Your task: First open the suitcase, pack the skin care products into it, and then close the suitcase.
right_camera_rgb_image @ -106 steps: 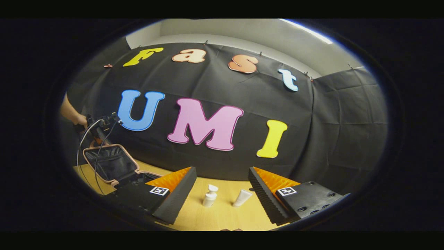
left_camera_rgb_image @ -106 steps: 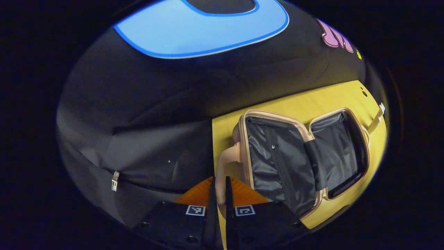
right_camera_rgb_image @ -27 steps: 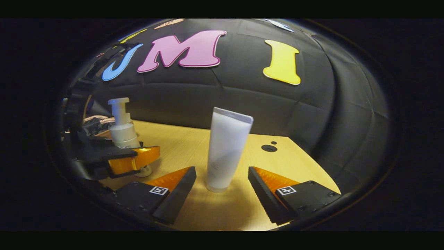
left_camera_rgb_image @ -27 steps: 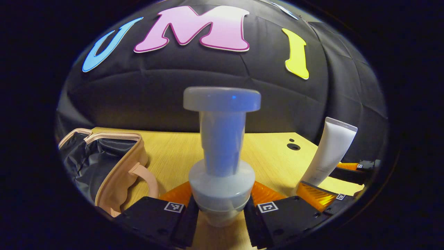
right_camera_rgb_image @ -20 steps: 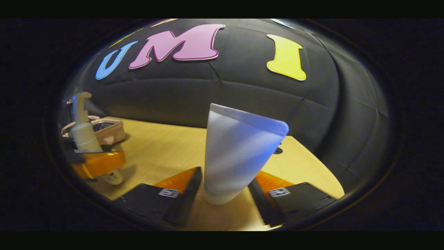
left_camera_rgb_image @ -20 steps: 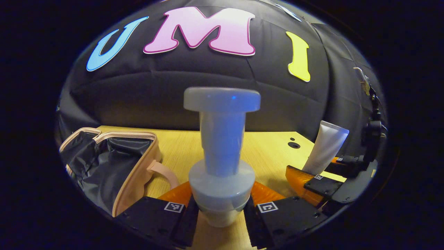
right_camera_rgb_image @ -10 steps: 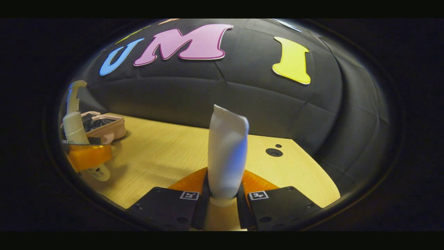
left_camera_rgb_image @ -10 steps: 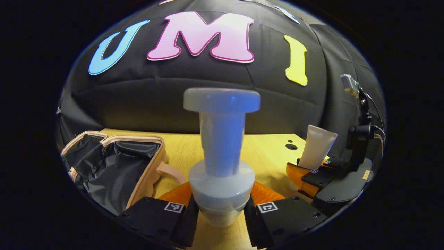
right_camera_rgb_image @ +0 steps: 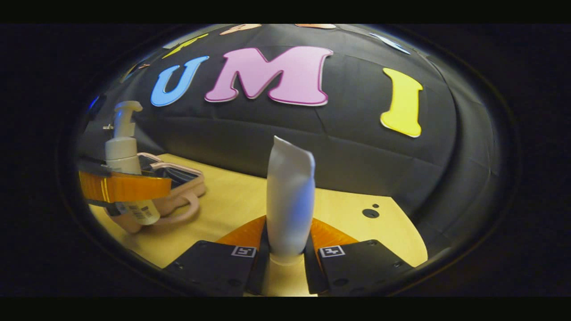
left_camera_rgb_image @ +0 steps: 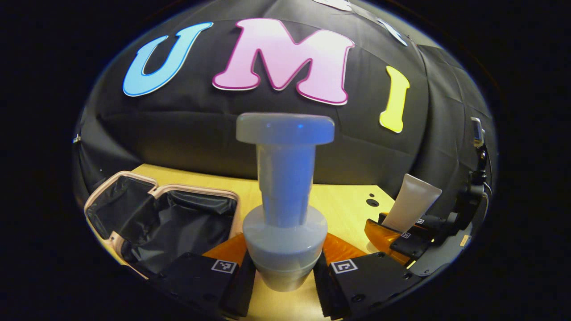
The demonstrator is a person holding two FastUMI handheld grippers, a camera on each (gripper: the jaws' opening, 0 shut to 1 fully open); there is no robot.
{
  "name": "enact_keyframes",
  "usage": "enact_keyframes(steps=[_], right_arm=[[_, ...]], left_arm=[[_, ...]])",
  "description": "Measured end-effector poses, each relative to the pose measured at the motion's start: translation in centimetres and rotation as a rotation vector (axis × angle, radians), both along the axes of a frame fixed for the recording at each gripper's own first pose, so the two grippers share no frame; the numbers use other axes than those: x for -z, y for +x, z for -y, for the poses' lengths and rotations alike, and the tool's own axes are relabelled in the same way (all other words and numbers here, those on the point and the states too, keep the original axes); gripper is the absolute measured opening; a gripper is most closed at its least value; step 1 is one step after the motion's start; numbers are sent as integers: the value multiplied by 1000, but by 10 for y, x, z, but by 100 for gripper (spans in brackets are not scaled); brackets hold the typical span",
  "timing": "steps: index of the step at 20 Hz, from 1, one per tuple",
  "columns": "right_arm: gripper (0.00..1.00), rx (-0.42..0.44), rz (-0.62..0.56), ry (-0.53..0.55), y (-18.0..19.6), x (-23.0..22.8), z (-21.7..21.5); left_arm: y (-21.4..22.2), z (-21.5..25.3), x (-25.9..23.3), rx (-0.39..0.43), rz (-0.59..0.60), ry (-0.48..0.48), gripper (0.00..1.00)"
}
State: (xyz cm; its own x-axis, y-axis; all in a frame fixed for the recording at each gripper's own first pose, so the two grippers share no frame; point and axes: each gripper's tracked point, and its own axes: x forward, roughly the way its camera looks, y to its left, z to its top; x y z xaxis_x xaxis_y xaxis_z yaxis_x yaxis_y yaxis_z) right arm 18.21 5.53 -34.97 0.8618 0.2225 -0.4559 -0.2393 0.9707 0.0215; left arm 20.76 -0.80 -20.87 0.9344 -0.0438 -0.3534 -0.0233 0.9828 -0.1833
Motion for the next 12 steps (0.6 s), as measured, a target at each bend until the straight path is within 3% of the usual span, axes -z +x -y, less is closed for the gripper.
enact_keyframes(steps=[1, 4, 8, 9, 12], right_arm=[[32, -9, 0, 7, -2, -8, -15], [36, -38, -19, 73, -10, -32, -78], [36, -58, -33, 156, -17, -56, -142], [40, -58, -46, 180, -18, -60, -155], [36, -46, -35, 207, -19, -72, -179]], left_arm=[[-2, -25, -7, -16, 1, 14, 61], [-3, -94, 2, -40, -47, 62, 61], [-1, -163, 52, -9, -218, 60, 62], [-2, -171, 63, 4, -272, 62, 62], [-8, -178, 95, 58, -424, 48, 62]])
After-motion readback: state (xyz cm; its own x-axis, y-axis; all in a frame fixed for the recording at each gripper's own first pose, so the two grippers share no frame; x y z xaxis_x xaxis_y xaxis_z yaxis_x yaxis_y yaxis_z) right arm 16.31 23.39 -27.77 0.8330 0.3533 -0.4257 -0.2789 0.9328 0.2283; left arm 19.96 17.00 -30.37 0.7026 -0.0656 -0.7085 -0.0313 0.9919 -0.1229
